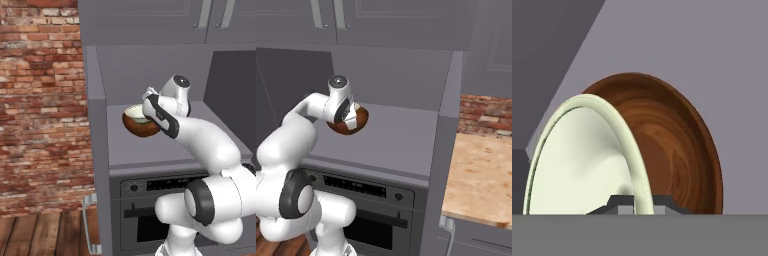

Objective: Pick up the bowls on the counter and stack them on top of one another in the open cabinet. Place the smaller bowl on top of the larger bowl.

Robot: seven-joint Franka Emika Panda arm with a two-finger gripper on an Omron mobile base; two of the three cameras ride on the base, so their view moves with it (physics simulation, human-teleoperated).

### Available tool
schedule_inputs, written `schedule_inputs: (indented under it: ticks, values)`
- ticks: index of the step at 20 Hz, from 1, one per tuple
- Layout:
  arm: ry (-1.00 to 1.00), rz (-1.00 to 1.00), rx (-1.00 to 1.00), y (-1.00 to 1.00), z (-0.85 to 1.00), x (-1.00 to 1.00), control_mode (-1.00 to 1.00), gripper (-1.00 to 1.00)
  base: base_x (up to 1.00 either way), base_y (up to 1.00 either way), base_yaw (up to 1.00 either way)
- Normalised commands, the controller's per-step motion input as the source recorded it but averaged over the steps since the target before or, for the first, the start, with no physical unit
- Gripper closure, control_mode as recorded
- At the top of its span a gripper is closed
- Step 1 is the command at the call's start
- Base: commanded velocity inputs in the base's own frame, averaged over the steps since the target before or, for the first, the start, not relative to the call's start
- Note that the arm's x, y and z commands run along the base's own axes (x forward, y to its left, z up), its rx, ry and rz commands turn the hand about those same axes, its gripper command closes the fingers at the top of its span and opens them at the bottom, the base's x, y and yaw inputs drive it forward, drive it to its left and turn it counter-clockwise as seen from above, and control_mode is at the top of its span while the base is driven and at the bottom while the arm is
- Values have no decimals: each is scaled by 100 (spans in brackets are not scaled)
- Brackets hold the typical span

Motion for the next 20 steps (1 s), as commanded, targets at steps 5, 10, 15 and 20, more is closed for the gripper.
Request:
schedule_inputs:
  ticks: [5, 10, 15, 20]
  values:
    - [1, 0, -4, 0, -13, 9, -100, 100, 0, 0, 0]
    - [4, 0, -3, 0, -13, 0, -100, 100, 0, 0, 0]
    - [4, 0, -3, 0, -12, 1, -100, 100, 0, 0, 0]
    - [5, 0, -3, 0, -13, 3, -100, 100, 0, 0, 0]
